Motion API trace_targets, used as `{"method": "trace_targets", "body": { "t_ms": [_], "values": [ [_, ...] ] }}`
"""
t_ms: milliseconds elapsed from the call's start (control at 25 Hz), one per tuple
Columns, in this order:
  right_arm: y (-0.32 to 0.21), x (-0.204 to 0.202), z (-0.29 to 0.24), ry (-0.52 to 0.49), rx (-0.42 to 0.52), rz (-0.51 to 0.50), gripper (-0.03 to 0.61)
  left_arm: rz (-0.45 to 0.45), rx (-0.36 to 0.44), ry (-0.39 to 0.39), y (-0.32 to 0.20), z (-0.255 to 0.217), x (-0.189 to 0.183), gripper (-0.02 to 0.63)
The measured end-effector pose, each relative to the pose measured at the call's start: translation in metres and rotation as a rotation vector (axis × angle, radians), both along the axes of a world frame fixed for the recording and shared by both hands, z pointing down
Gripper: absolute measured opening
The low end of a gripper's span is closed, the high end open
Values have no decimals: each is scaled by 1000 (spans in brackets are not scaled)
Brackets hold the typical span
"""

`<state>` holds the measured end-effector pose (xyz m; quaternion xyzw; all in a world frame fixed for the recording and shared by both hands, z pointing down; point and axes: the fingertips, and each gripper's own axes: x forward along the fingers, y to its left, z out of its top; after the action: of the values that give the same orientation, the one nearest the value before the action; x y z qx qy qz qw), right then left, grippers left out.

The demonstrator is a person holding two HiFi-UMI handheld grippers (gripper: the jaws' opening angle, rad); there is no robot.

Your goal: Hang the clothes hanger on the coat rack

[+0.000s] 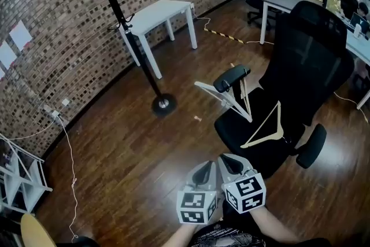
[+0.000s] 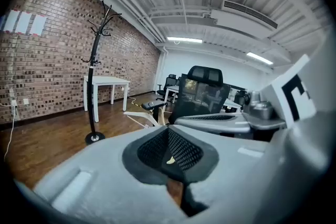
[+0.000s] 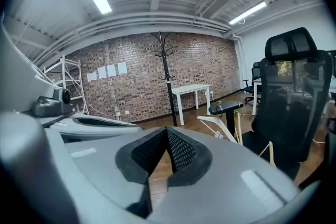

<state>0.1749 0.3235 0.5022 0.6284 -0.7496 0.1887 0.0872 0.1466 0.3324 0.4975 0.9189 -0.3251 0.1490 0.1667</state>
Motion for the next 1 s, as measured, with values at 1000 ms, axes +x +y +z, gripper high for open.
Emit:
{"method": "trace_targets", "body": {
  "t_ms": [1000],
  "values": [
    [-175, 193, 102, 106, -169, -92, 169, 34, -29, -97, -178, 25, 174, 3]
  ]
}}
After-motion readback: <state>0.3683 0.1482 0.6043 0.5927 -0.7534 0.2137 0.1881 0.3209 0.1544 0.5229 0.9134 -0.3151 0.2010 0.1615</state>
